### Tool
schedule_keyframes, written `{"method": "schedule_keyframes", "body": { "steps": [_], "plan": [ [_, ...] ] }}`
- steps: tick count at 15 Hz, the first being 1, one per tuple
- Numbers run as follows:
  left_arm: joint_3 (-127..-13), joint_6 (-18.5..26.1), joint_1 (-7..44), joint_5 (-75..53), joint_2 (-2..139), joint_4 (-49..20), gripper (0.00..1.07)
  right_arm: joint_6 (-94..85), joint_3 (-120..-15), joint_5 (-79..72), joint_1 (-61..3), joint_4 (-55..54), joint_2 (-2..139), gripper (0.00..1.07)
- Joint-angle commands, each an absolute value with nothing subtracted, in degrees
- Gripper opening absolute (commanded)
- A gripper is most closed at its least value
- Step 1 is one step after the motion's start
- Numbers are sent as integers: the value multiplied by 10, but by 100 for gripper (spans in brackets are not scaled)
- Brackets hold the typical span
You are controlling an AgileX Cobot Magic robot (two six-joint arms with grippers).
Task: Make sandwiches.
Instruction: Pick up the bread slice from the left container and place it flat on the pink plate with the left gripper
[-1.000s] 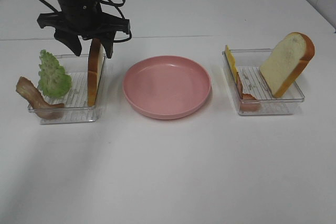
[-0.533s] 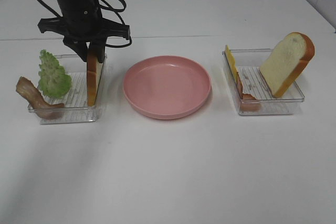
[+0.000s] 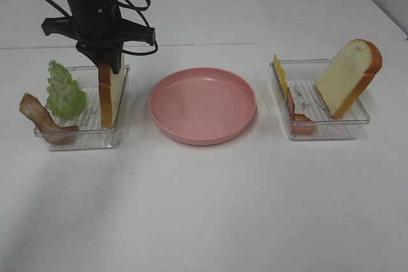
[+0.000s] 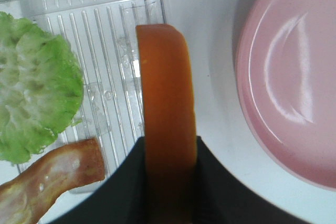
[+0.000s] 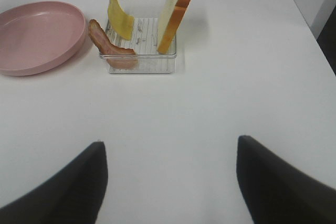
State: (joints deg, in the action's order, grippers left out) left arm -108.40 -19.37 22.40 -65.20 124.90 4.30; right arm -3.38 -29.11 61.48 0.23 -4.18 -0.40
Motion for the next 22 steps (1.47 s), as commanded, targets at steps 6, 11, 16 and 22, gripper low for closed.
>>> {"method": "schedule_keyframes", "body": {
  "steps": [6, 11, 16, 22],
  "plan": [
    [-1128, -105, 218, -633, 1191, -45, 0, -38, -290, 607, 7, -40, -7, 67],
    [-1128, -14, 173, -554, 1197, -292, 0, -38, -290, 607, 7, -40, -7, 67],
    [-1128, 50, 173, -543, 1267, -442, 0, -38, -290, 607, 7, -40, -7, 67],
    [-1128, 51, 175, -548, 1336, -501, 0, -38, -290, 607, 7, -40, -7, 67]
  ]
}}
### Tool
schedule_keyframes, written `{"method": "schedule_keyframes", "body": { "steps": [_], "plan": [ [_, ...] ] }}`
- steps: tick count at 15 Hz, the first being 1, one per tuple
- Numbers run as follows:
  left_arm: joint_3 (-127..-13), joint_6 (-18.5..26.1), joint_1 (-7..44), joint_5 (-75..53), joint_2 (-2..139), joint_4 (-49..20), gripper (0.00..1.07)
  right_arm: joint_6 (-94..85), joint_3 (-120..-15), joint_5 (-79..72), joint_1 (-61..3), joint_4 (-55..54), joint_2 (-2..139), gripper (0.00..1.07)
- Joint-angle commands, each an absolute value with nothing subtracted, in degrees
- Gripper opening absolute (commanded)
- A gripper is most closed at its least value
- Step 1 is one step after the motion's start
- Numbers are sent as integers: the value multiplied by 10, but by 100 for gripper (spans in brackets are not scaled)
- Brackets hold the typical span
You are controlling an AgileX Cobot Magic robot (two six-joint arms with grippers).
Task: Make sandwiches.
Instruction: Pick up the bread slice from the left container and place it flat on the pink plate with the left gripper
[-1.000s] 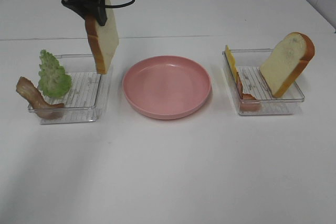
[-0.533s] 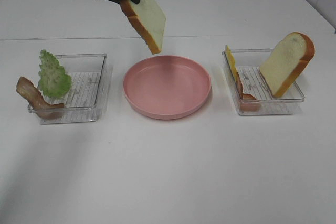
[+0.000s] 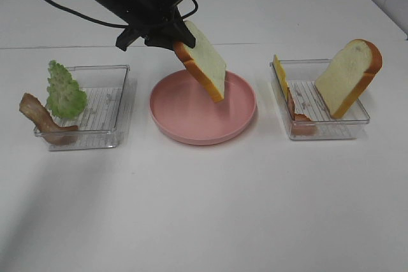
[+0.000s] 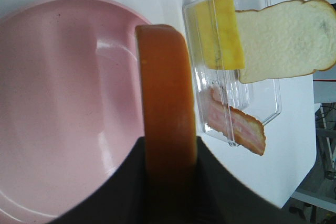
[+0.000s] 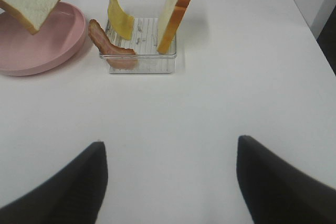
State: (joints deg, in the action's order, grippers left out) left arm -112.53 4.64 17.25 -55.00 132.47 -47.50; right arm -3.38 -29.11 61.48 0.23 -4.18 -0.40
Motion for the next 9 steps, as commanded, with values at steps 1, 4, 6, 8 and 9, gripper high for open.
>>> {"method": "schedule_keyframes", "body": {
  "steps": [1, 4, 6, 8, 9],
  "plan": [
    [-1128, 56, 175, -548, 1345, -514, 0, -38, -290, 607, 7, -40, -7, 67],
    [-1128, 70, 175, -552, 1364, -537, 0, -38, -290, 607, 7, -40, -7, 67],
    [-1128, 70, 175, -563, 1377, -543, 0, -38, -290, 607, 7, -40, -7, 67],
    [-1128, 70, 175, -571, 1386, -545, 0, -38, -290, 607, 7, -40, -7, 67],
    [-1128, 70, 175, -572, 1387, -544, 0, -38, -290, 607, 7, -40, -7, 67]
  ]
}}
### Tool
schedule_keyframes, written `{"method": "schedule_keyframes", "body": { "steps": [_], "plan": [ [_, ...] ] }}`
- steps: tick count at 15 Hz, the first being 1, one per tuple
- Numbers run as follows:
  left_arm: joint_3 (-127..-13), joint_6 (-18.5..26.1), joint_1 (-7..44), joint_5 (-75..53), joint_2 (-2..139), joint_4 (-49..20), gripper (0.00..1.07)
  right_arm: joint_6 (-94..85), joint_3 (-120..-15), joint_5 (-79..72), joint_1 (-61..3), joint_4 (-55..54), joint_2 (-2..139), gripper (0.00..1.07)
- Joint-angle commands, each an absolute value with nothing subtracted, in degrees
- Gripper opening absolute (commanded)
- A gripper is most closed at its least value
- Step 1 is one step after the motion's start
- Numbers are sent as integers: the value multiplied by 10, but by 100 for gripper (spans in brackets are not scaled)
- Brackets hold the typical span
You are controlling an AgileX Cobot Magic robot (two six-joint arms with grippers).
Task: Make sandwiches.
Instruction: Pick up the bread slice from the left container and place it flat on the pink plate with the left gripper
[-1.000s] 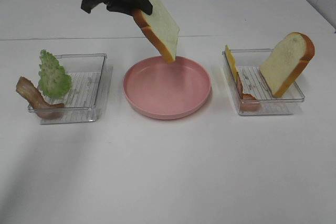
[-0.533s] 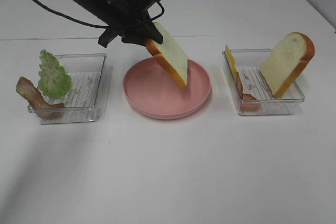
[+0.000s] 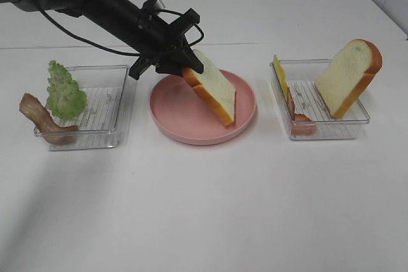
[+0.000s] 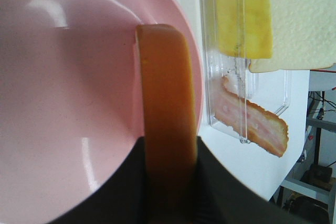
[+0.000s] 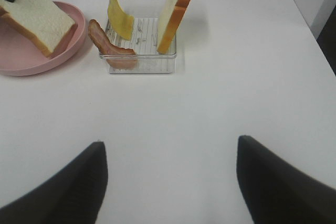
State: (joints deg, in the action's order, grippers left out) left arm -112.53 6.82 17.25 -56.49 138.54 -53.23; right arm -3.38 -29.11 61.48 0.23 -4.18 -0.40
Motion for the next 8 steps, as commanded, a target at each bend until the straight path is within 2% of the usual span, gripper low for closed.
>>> {"method": "schedule_keyframes", "body": {
  "steps": [1, 8],
  "plan": [
    [-1128, 70, 175, -571, 1387, -544, 0, -38, -290, 607, 7, -40, -7, 67],
    [-1128, 70, 184, -567, 1388, -547, 0, -38, -290, 607, 7, -41, -7, 67]
  ]
}}
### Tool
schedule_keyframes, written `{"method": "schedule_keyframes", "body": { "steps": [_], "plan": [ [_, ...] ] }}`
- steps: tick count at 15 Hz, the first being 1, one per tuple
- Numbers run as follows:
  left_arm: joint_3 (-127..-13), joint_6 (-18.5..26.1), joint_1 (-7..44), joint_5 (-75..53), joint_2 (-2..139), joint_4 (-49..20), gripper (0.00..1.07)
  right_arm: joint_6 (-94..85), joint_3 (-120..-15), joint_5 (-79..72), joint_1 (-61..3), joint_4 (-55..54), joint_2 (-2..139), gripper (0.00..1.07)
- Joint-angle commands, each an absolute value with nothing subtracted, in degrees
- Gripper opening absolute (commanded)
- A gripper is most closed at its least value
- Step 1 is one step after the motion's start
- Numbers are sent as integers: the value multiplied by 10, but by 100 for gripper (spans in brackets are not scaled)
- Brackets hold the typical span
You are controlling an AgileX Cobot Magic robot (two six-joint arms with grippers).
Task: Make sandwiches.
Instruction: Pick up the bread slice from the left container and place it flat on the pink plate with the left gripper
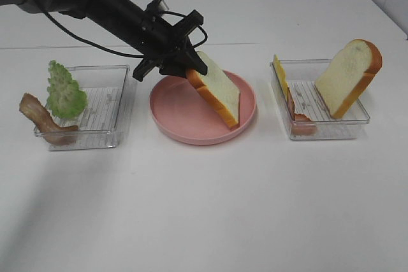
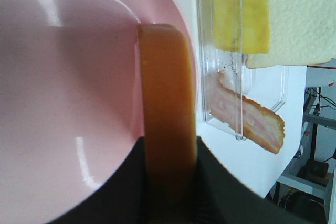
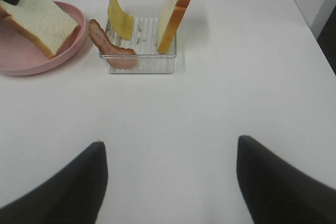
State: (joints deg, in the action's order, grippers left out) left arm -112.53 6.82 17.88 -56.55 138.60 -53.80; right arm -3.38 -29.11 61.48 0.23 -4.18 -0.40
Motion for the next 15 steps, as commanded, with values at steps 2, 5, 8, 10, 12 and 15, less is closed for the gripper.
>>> {"method": "schedule_keyframes", "body": {
  "steps": [2, 5, 8, 10, 12, 15],
  "plan": [
    [-1128, 68, 184, -572, 1388, -540, 7, -38, -290, 607, 7, -42, -7, 67],
    [-1128, 54, 185, -575, 1388, -528, 45, -38, -290, 607, 7, -42, -7, 67],
    [-1128, 54, 191, -591, 1387, -527, 67, -38, -290, 607, 7, -42, -7, 67],
    [-1128, 54, 191, -592, 1377, -485, 68, -38, -290, 607, 7, -42, -7, 67],
    [-1128, 54, 191, -592, 1364, -447, 76, -38, -290, 607, 7, -42, -7, 67],
    [-1129, 54, 191, -594, 1348, -430, 80, -38, -290, 607, 7, -42, -7, 67]
  ]
}}
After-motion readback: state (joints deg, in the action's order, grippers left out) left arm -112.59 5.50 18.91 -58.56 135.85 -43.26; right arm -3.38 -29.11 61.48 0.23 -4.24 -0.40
